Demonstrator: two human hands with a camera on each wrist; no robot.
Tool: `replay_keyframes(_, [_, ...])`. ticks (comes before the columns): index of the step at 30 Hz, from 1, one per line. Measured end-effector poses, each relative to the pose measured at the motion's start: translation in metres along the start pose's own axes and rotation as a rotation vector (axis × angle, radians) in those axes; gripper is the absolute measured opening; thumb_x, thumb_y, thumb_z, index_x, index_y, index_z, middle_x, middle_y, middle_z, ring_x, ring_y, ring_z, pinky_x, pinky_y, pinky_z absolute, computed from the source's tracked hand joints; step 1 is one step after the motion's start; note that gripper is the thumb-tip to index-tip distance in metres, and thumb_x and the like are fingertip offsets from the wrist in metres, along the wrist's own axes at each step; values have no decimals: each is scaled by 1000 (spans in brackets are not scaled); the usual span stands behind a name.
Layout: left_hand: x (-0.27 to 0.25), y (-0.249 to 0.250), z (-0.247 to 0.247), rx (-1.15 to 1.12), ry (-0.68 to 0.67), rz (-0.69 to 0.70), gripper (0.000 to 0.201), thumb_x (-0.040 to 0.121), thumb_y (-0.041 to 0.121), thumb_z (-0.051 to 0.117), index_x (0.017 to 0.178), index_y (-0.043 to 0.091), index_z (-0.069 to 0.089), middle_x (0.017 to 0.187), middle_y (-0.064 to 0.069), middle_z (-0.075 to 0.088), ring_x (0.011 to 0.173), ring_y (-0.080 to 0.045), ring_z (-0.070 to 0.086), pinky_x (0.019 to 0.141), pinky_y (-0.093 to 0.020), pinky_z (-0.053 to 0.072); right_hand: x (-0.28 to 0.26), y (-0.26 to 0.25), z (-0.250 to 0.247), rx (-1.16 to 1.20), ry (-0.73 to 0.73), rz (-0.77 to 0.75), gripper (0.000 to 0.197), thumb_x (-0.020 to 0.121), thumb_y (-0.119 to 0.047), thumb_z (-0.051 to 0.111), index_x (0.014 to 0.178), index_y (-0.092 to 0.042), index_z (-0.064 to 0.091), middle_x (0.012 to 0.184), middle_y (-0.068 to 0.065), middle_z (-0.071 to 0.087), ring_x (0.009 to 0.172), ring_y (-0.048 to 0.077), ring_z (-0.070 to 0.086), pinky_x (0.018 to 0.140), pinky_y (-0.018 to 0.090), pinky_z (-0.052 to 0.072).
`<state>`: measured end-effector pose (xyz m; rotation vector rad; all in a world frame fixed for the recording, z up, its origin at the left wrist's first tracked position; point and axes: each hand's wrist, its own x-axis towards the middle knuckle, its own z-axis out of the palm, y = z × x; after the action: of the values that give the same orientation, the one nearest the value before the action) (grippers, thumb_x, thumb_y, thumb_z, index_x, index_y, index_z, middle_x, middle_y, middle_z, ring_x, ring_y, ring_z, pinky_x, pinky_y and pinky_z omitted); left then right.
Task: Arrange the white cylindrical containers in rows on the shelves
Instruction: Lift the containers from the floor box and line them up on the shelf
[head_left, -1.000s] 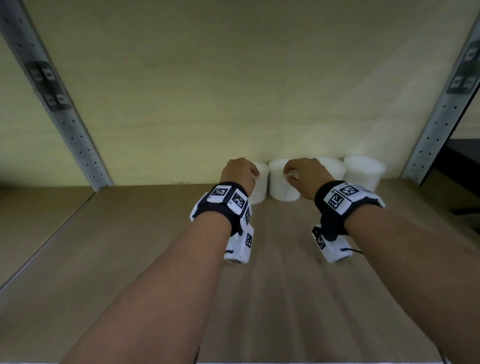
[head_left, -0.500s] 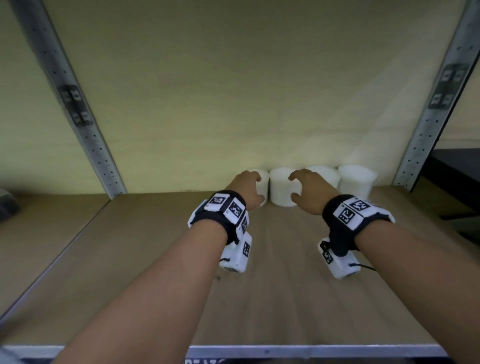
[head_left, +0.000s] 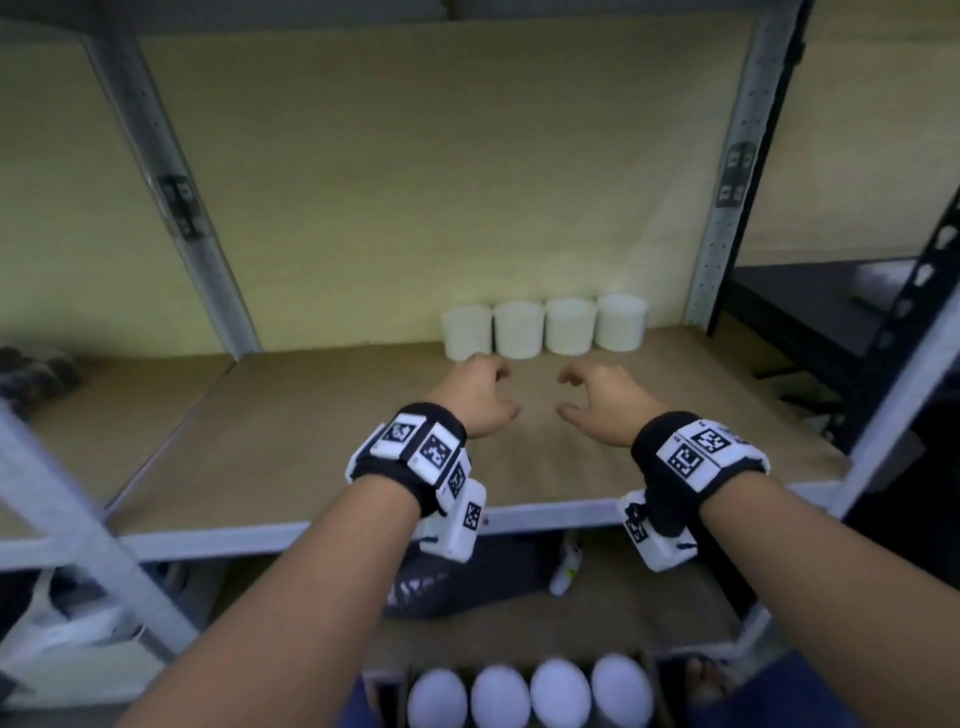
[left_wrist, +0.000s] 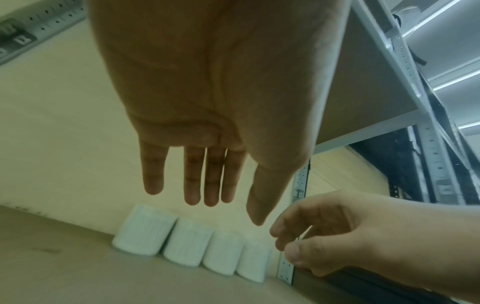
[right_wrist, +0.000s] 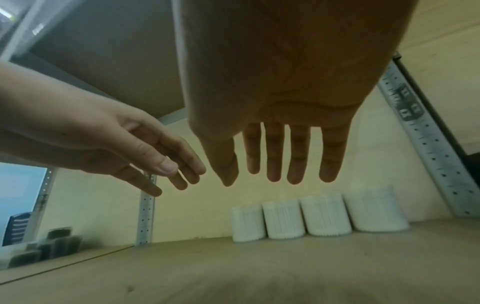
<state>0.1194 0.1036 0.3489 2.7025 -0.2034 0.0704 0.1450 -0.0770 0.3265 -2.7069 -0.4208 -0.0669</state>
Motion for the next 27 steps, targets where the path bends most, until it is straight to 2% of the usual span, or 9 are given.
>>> replay_keyframes(6, [-60, 20, 31, 10, -71, -12, 49, 85, 31, 65, 130, 14, 53, 133, -4, 56, 122, -21, 53, 101, -31, 44, -74, 13, 17, 8, -50, 44, 39, 86, -32, 62, 122, -17, 58, 119, 5, 62, 107, 23, 58, 91, 31, 46])
replay_keyframes(12, [-91, 23, 93, -31, -193, -23, 45, 84, 29, 66, 126, 13, 55, 127, -7, 58, 114, -25, 57, 96, -33, 48, -125, 42, 55, -3, -159, 126, 35, 84, -30, 65, 115, -15, 60, 112, 6, 65, 105, 25, 61, 90, 32, 49])
replay_keyframes(17, [-99, 23, 165, -69, -360, -18, 44, 82, 26, 69, 122, 11, 58, 121, -9, 62, 110, -24, 59, 93, -32, 50, -147, 76, 102, -25, -312, 238, 36, 82, -28, 66, 116, -15, 62, 115, 9, 64, 107, 25, 61, 91, 33, 51])
replay_keyframes(22, [-106, 8, 248, -54, -601, -96, 47, 81, 20, 68, 126, 9, 57, 127, -13, 57, 115, -30, 58, 94, -34, 50, -164, 118, 163, -67, -497, 375, 43, 85, -29, 63, 124, -12, 58, 123, 11, 61, 113, 29, 59, 93, 34, 50])
replay_keyframes(24, [-111, -2, 282, -78, -655, -118, 45, 81, 18, 68, 123, 8, 58, 123, -12, 59, 113, -31, 59, 92, -35, 49, -174, 136, 191, -98, -555, 406, 40, 85, -30, 63, 120, -13, 57, 120, 11, 62, 110, 31, 59, 90, 35, 50])
replay_keyframes(27, [-121, -16, 329, -25, -713, -135, 43, 83, 14, 67, 124, 6, 58, 127, -12, 58, 114, -30, 57, 90, -33, 47, -188, 159, 232, -125, -628, 420, 44, 80, -38, 64, 119, -19, 55, 122, 10, 62, 111, 32, 58, 94, 40, 50])
